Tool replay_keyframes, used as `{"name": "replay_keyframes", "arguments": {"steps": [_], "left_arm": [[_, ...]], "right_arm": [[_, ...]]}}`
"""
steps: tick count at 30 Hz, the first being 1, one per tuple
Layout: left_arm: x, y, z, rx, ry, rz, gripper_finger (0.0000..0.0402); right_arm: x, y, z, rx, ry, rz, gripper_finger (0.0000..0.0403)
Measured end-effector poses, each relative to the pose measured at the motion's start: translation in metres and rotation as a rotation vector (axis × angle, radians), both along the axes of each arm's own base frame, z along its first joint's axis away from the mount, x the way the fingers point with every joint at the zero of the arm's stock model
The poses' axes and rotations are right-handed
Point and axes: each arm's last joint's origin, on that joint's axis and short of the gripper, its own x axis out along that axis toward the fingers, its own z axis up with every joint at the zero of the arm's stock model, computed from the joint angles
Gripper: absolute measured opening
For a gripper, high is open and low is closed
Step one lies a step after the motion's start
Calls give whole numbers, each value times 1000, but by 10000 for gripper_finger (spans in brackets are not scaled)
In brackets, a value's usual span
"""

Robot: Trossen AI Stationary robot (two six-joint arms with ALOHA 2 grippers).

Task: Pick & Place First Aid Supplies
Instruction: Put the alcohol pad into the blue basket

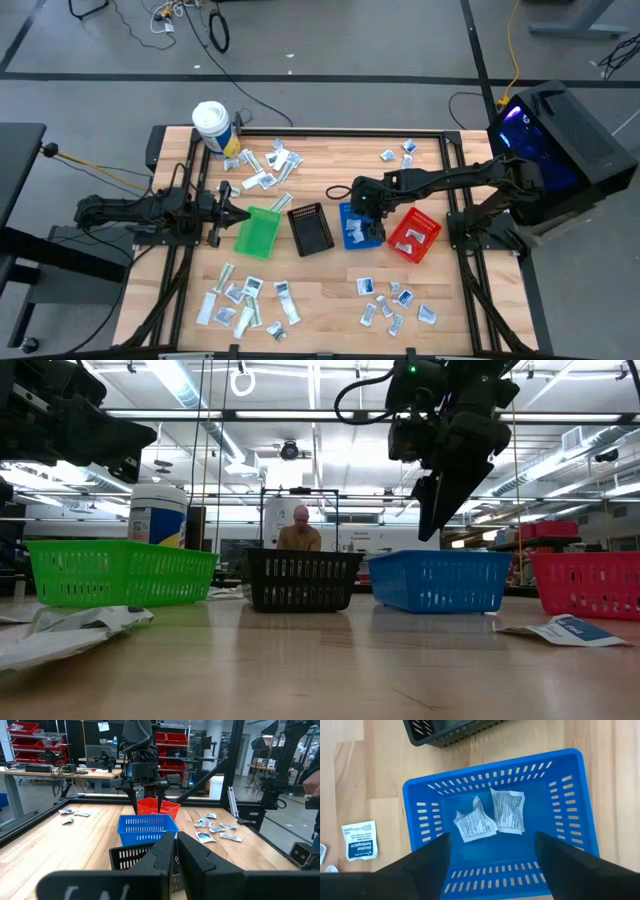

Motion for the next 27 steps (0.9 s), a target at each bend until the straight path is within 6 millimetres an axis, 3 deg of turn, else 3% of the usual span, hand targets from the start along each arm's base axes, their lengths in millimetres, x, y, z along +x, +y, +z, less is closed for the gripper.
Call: {"name": "replay_keyframes", "arguments": {"steps": [8, 16, 23, 27], "left_arm": [[0, 0, 0, 0, 0, 0, 32], [0, 0, 0, 0, 0, 0, 32], [0, 0, 0, 0, 0, 0, 32], [0, 0, 0, 0, 0, 0, 32]], "right_arm": [[3, -5, 40, 10, -128, -63, 293], [3, -38, 77, -17, -150, -311, 290], [-11, -78, 83, -31, -99, -506, 290], [-20, -99, 82, -146, -73, -594, 290]]}}
